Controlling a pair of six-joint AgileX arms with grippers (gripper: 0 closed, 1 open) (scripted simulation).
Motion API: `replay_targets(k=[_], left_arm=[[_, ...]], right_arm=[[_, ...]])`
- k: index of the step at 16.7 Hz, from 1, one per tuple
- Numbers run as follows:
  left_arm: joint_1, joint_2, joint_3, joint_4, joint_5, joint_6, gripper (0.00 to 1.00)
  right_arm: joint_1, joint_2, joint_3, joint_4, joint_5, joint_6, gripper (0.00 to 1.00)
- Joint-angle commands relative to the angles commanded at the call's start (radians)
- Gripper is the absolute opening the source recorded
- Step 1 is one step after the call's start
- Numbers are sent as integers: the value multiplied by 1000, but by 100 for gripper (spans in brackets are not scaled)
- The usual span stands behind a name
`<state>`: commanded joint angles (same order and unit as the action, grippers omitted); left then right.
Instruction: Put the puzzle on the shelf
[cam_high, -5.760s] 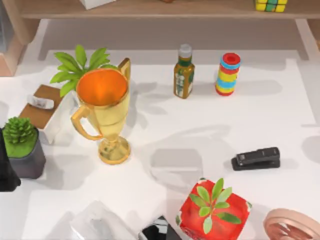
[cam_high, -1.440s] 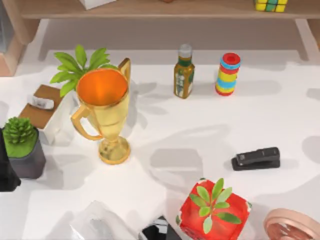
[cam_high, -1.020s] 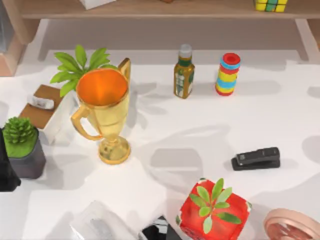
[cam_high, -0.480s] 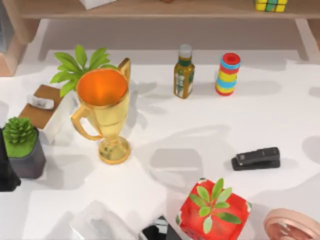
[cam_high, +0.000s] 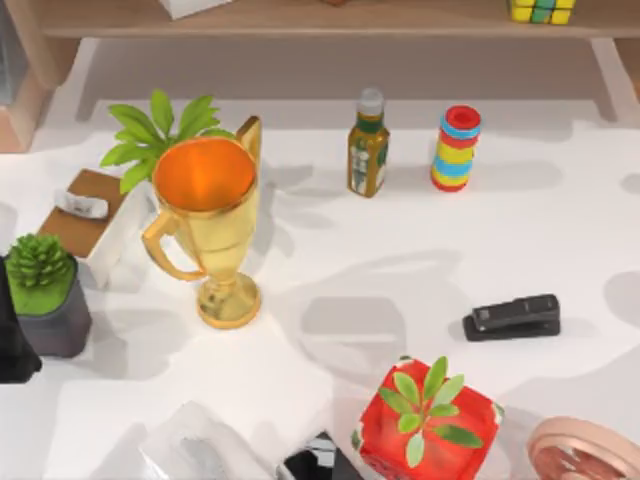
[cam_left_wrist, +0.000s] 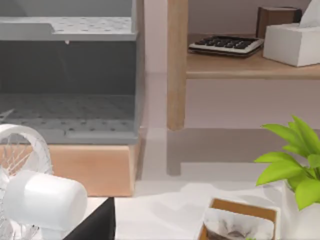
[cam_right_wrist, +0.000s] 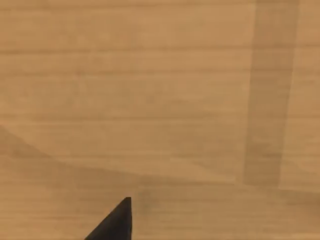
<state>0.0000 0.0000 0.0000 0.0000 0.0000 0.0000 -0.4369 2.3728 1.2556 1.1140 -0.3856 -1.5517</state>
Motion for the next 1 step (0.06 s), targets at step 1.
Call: replay_targets(k=[1], left_arm=[[0, 0, 0, 0, 0, 0, 100]], right_arm=[[0, 0, 0, 0, 0, 0, 100]])
